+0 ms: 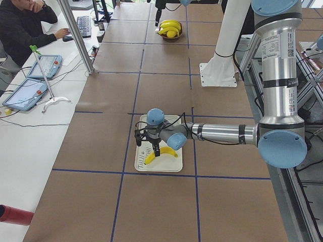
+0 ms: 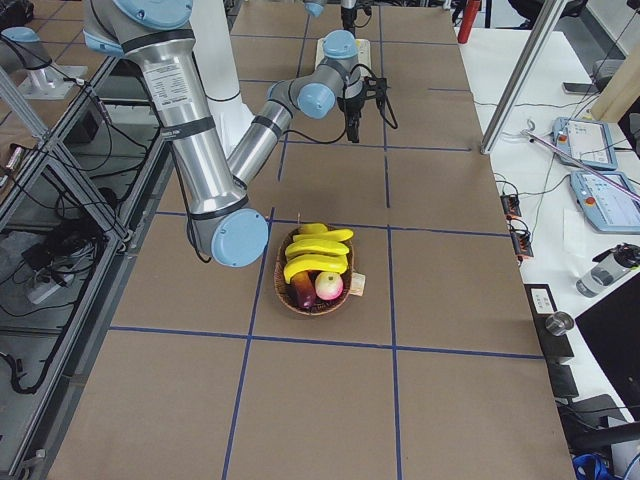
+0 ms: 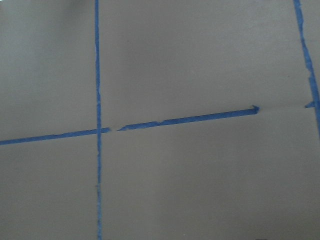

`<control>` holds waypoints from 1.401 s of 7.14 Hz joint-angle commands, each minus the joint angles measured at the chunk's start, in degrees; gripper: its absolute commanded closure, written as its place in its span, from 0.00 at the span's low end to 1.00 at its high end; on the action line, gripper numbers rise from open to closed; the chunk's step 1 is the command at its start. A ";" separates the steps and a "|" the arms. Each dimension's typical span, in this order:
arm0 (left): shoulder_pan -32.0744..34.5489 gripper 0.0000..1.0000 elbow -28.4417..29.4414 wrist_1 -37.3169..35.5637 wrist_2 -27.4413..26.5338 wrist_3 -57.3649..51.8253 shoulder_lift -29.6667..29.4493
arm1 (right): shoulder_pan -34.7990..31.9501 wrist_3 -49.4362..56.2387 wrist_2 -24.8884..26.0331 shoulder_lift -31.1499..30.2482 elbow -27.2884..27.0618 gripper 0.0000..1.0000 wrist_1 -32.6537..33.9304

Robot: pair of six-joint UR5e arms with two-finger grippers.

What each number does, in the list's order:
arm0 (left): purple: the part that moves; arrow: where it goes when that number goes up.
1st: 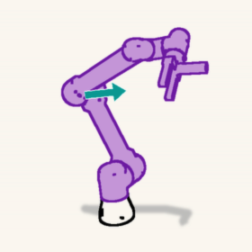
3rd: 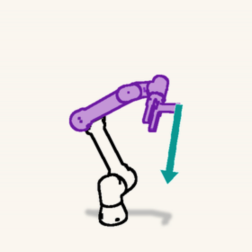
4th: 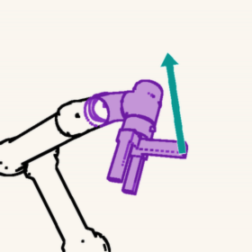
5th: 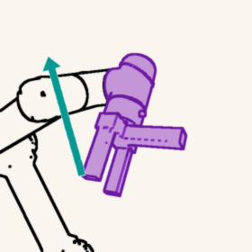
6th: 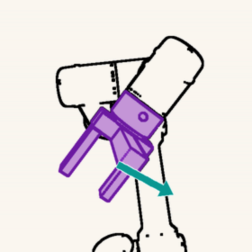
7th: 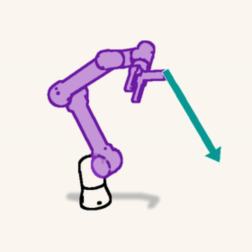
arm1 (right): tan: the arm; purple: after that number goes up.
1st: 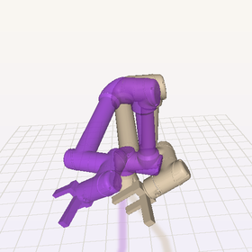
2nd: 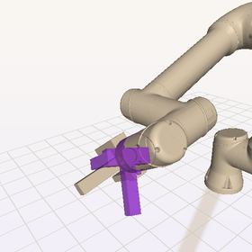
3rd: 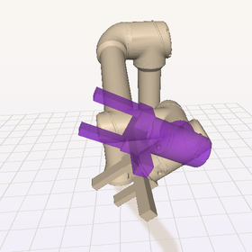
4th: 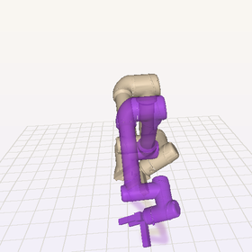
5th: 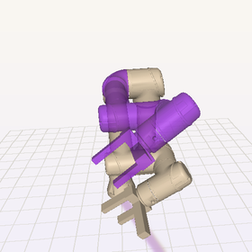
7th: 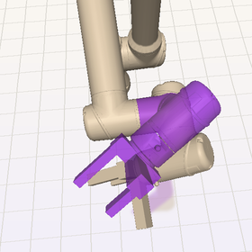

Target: Transfer all bananas from basket to plate

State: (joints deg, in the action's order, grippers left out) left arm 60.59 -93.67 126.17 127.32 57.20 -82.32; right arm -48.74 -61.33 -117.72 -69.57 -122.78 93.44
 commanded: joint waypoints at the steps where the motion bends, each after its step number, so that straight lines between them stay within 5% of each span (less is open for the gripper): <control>1: 3.38 0.01 -5.09 -3.89 4.41 -0.07 -0.12 | -4.94 14.87 -2.24 -7.28 -2.54 0.00 4.82; 4: 3.14 0.01 -15.38 -17.78 4.26 0.63 -6.26 | -13.47 30.18 -8.05 -20.73 -6.22 0.00 4.29; 5: 2.87 0.01 -15.49 -17.80 4.25 0.81 -6.88 | -14.01 33.26 -8.40 -24.61 -7.64 0.00 3.86; 8: 1.99 0.01 -15.14 -17.80 4.17 0.90 -7.76 | -13.84 31.03 -8.66 -34.03 -2.92 0.00 -13.68; 10: -2.02 0.01 -14.97 -17.63 1.90 5.00 -8.98 | -10.80 29.79 -8.58 -36.08 -2.55 0.02 -15.66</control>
State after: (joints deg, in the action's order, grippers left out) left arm 61.05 -108.75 108.45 130.91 59.34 -90.38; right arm -61.81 -30.39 -126.38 -104.52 -125.73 79.36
